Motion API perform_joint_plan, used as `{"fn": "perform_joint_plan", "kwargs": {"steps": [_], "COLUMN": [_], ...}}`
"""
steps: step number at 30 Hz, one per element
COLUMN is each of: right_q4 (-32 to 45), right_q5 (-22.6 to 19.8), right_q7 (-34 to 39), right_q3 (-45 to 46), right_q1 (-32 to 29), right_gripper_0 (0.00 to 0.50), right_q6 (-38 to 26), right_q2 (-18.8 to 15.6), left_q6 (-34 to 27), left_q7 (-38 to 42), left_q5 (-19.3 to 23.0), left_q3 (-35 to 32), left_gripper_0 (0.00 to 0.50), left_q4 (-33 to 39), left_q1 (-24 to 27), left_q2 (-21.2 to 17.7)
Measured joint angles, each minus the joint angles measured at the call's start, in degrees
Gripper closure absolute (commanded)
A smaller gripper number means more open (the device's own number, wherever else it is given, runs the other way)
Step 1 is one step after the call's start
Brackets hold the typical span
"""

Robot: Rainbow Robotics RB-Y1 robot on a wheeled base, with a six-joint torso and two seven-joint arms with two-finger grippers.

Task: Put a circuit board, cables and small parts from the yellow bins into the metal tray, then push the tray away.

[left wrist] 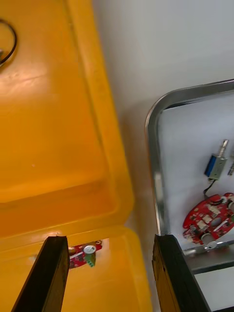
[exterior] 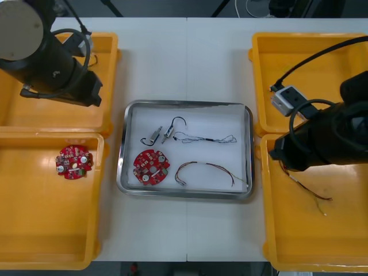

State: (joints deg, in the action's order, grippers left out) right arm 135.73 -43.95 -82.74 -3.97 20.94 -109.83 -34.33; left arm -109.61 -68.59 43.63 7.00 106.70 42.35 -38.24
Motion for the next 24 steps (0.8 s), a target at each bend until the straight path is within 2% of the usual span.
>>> {"fn": "perform_joint_plan", "kwargs": {"steps": [7,15,20,24], "right_q4": [0.0,-2.4,-6.4,-9.5], "right_q5": [0.2,2.9,5.8,6.5], "right_q7": [0.3,1.2,1.1,1.1], "right_q3": [-13.6,-28.4,-37.1,-42.1], "right_q1": [7.9,15.1,19.3,21.5], "right_gripper_0": [0.012,0.012,0.011,0.011], "right_q6": [0.0,0.0,0.0,0.0], "right_q2": [-0.1,0.6,2.1,3.5], "left_q6": [0.0,0.0,0.0,0.0], "left_q7": [0.0,-1.6,-8.6,-14.3], "left_q5": [0.8,0.9,2.0,2.5], "left_q3": [-5.8,-13.5,-16.9,-19.1], "left_gripper_0": [0.000,0.000,0.000,0.000], "left_q4": [0.4,0.7,1.6,2.8], "left_q1": [-5.5,-11.4,-15.5,-18.7], "left_q2": [-3.4,-5.6,-7.1,-7.4]}}
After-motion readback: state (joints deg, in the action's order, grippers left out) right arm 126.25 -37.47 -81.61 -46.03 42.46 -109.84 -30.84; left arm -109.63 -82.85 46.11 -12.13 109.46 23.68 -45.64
